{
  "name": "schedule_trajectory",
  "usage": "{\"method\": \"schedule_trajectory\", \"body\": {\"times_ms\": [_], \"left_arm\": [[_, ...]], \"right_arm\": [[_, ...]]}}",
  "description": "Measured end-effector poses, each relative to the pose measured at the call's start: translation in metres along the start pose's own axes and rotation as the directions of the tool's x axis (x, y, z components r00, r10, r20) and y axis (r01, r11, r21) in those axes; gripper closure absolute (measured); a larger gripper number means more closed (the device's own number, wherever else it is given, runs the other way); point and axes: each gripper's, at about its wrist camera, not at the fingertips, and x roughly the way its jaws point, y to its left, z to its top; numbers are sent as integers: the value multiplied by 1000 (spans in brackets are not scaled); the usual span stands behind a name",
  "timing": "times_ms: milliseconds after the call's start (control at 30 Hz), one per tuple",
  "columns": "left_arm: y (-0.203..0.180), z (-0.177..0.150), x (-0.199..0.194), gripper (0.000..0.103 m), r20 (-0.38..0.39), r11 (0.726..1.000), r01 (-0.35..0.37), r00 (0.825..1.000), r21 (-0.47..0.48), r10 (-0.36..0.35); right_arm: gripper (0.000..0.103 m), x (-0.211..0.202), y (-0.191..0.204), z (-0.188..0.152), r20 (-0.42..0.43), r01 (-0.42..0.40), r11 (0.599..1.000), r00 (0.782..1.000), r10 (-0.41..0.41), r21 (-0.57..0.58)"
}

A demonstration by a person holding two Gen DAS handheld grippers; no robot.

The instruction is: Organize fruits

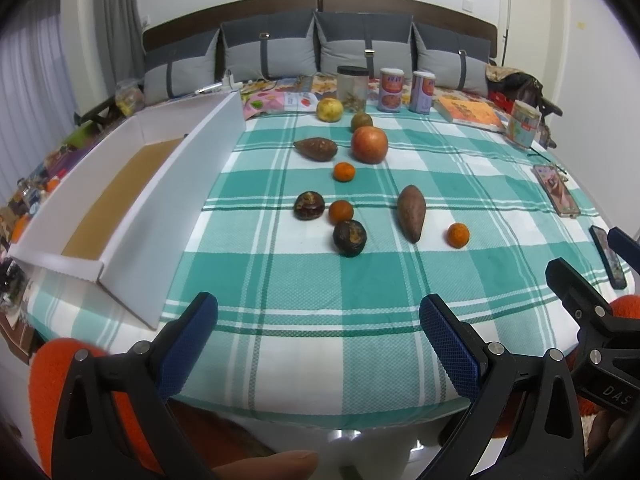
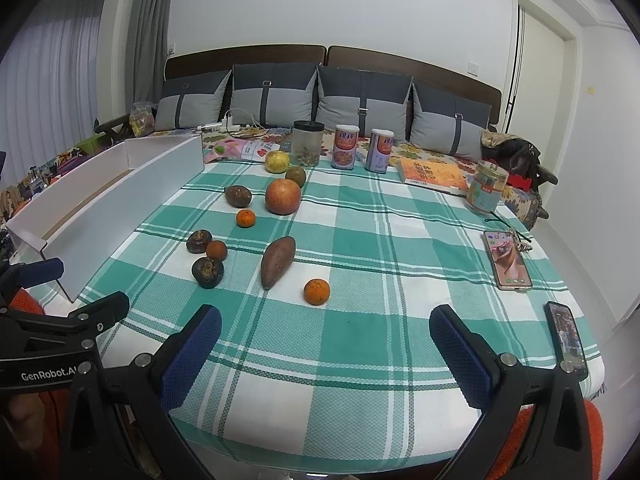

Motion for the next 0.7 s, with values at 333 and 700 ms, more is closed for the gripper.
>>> {"method": "schedule_trajectory", "body": {"times_ms": [333, 700], "left_arm": [[-1, 0, -1, 1, 4, 1000, 1, 1000, -2, -1], [-2, 1, -3, 1, 3, 1000, 2, 1000, 1, -2]], "right_arm": [[0, 0, 2, -1, 6, -2, 1000, 1000, 2, -4], [0, 1, -1, -1, 6, -6, 1000, 1000, 6, 6]]}}
